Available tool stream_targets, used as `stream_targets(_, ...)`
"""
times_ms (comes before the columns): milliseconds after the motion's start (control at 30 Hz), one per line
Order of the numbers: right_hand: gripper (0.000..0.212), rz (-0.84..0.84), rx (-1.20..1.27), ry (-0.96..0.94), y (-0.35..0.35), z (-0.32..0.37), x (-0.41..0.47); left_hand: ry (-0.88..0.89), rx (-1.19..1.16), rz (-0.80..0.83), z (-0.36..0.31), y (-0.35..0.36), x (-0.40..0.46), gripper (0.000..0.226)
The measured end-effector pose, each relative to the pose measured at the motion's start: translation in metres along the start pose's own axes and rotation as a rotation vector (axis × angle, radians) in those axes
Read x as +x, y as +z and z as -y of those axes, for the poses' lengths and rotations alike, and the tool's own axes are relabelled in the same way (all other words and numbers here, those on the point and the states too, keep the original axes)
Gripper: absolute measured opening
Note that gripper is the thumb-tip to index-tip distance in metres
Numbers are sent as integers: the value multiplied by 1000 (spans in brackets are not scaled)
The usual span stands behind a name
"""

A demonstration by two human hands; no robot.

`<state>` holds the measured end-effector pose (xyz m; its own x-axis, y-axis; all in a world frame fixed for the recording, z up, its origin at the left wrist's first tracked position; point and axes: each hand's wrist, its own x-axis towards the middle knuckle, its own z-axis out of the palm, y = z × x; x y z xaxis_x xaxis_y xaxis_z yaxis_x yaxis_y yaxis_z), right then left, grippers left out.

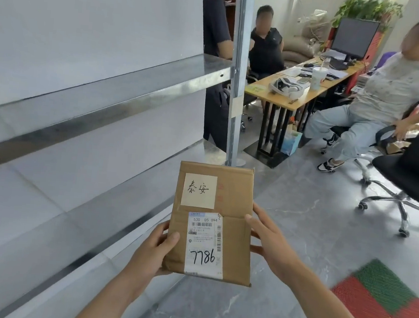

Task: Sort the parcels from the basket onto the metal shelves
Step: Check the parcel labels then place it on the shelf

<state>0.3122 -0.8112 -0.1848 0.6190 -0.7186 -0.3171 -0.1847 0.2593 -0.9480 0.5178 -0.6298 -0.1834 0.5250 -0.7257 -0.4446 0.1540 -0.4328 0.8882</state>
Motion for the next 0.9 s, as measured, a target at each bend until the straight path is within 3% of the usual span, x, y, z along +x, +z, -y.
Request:
stream_targets(233,50,116,-37,28,-67,25,66,-58,-81,-120,-27,64,39,29)
stream_targets(500,47,218,-34,64,-92,44,126,-95,-126,-201,-49,87,74,29)
stream_targets(667,53,144,-68,36,-84,49,157,-120,-134,-193,-54,72,99,28)
stream_targets(800,40,99,13,67,-80,63,175,-93,-122,-129,-57,57,118,32)
stream_targets(900,68,114,44,71,-79,79,185,-64,-99,-76,-65,44,129,34)
